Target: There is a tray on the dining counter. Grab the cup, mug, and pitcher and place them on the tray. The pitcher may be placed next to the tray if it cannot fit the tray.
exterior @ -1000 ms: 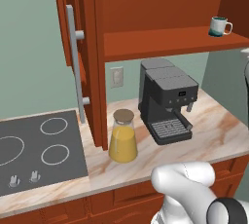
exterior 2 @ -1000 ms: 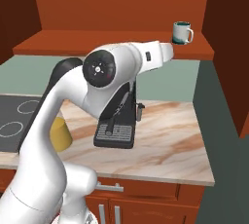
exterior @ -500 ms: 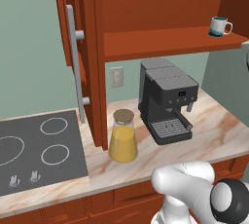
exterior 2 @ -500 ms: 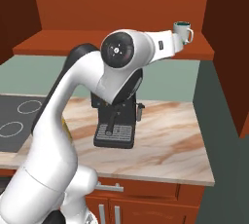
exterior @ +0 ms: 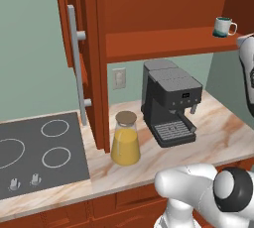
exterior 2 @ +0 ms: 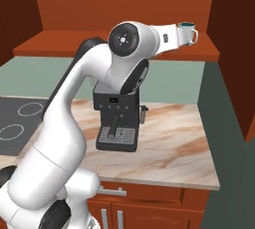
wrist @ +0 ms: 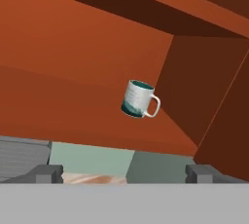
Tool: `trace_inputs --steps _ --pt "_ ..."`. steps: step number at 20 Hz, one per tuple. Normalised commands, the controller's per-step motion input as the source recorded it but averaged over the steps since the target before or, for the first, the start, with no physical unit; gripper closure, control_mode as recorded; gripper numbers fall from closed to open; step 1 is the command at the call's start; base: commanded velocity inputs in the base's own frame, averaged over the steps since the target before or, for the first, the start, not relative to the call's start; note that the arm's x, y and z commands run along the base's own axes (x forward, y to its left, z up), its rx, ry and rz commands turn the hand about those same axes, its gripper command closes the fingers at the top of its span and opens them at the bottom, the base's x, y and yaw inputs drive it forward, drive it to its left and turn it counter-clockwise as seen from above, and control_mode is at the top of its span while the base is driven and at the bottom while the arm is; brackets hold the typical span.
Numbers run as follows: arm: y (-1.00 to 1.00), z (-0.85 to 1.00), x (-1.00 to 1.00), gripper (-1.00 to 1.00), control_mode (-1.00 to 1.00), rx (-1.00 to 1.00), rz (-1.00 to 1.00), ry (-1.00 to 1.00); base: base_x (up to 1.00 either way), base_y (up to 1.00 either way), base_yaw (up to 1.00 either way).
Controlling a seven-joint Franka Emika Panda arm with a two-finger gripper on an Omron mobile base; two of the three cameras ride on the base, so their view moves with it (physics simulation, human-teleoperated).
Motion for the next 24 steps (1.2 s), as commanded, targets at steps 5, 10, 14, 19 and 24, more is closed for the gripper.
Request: trace_inputs --steps 5,10,14,19,24 --pt "0.00 0.00 0.42 -1.00 -1.00 0.00 -0.02 0.00 0.00 0.00 0.00" --pt "0.00 0.00 0.32 -1.00 -1.00 0.02 0.00 0.01 0.00 0.00 0.00" --pt "-0.02 0.00 0.17 -1.00 -1.00 0.05 0.00 0.07 0.00 0.00 0.00" --pt "-0.17 0.01 0.04 -1.00 -1.00 0.06 0.00 0.09 0.00 0.00 0.00" --pt "-0.14 0.11 0.21 -1.00 -1.00 0.06 0.00 0.05 0.00 0.00 0.00"
